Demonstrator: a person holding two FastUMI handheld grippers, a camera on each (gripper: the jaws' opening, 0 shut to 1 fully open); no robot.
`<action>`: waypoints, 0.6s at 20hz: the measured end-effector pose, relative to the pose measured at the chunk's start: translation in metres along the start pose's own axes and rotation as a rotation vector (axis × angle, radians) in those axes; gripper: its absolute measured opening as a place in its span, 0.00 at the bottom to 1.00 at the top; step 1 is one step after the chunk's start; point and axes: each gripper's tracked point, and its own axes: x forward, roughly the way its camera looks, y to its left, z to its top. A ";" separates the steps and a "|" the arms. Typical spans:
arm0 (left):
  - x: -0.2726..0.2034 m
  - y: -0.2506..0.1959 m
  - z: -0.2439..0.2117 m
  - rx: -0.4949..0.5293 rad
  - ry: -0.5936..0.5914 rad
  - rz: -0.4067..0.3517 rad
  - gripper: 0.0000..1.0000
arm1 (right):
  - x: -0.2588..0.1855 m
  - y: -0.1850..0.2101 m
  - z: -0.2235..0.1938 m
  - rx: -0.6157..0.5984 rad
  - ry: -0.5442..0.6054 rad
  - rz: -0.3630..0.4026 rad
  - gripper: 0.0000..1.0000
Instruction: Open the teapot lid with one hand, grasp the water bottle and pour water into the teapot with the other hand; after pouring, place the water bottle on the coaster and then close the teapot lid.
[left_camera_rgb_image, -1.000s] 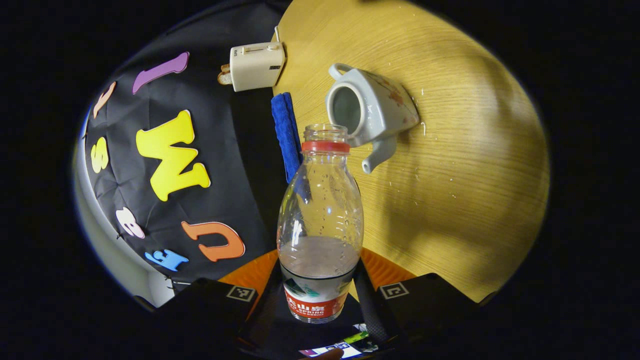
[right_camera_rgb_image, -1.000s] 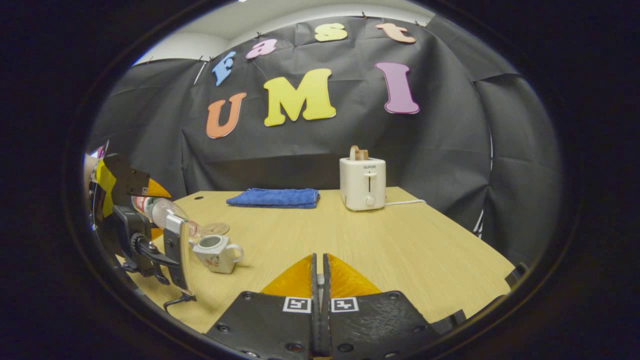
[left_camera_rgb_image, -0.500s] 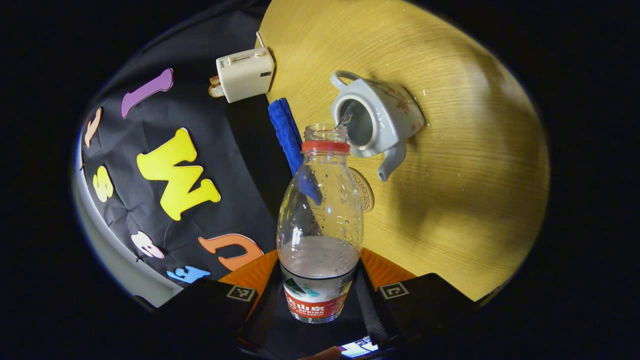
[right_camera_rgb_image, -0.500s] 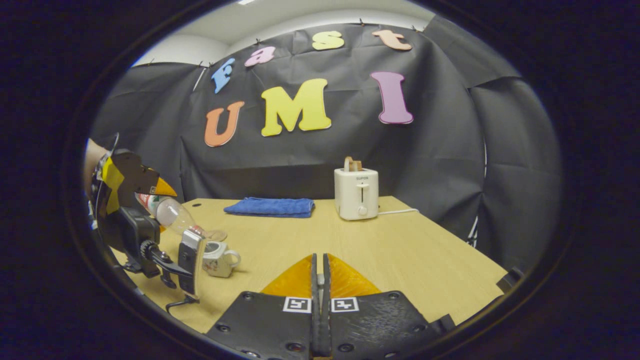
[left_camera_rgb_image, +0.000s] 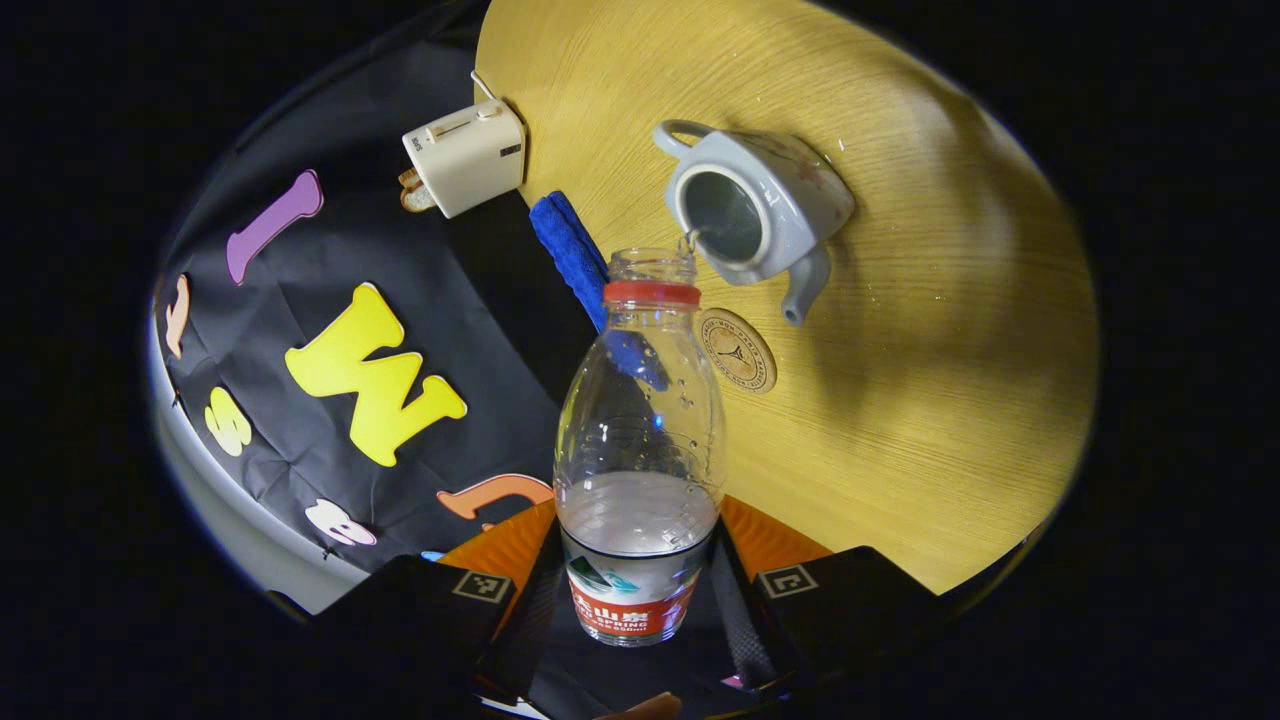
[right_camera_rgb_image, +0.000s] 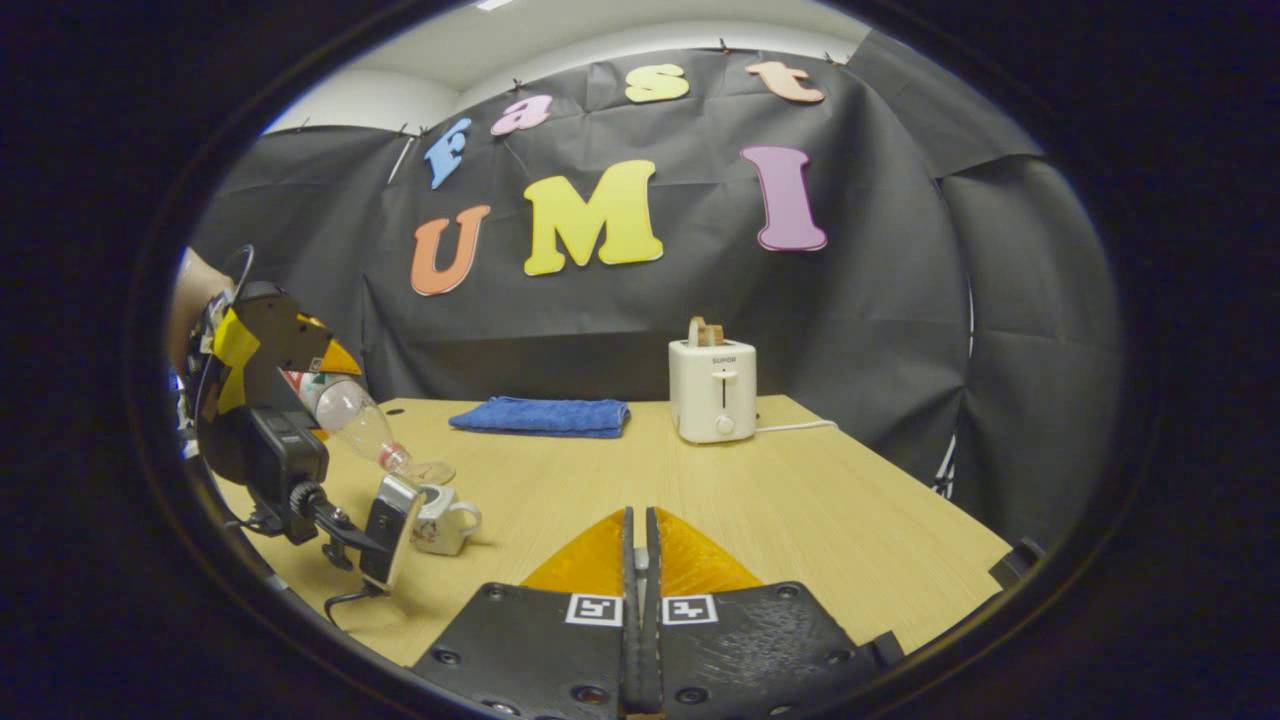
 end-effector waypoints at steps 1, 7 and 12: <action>0.001 0.004 0.000 0.011 0.001 0.002 0.75 | 0.001 0.000 -0.001 0.003 0.004 0.001 0.00; 0.000 0.000 0.001 0.042 0.000 -0.006 0.75 | 0.000 0.001 -0.004 0.002 0.013 0.001 0.00; 0.003 0.004 0.002 0.030 -0.020 0.014 0.75 | -0.001 0.002 -0.005 0.001 0.019 -0.001 0.00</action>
